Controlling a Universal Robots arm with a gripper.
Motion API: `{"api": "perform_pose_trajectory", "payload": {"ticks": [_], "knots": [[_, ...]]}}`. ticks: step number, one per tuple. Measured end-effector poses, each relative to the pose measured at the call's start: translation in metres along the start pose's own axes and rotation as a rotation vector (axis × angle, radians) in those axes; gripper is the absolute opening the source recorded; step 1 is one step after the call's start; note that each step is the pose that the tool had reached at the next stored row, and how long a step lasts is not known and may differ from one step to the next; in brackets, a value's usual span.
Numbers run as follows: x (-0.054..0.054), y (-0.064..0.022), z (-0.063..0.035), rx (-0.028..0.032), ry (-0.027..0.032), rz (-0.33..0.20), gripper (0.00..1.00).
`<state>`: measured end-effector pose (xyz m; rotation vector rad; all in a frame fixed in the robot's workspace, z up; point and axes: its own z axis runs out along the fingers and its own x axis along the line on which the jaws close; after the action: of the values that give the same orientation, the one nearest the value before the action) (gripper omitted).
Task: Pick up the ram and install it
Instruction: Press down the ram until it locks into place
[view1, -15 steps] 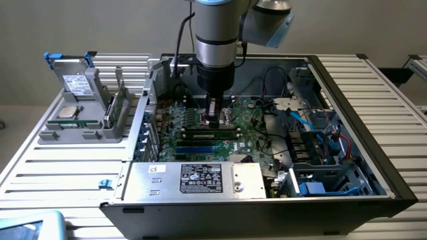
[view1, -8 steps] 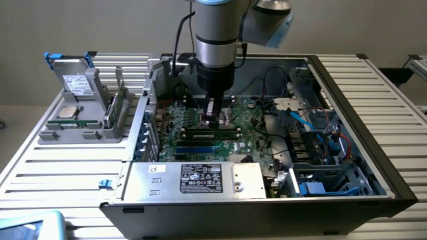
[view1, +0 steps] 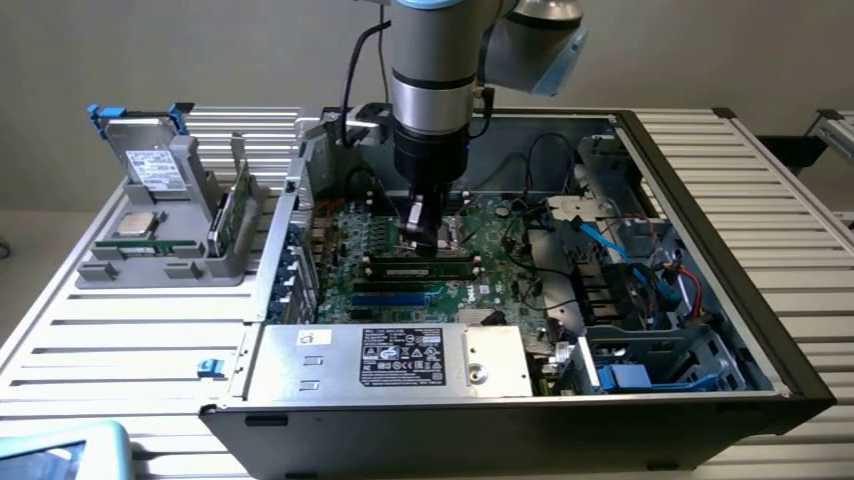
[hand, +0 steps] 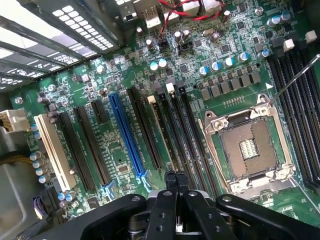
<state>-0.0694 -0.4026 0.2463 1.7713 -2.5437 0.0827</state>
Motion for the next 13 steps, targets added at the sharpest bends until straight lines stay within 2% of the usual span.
{"api": "perform_pose_trajectory", "payload": {"ticks": [13], "knots": [[0.0000, 0.0000, 0.0000, -0.0099, 0.0042, 0.162, 0.11]]}}
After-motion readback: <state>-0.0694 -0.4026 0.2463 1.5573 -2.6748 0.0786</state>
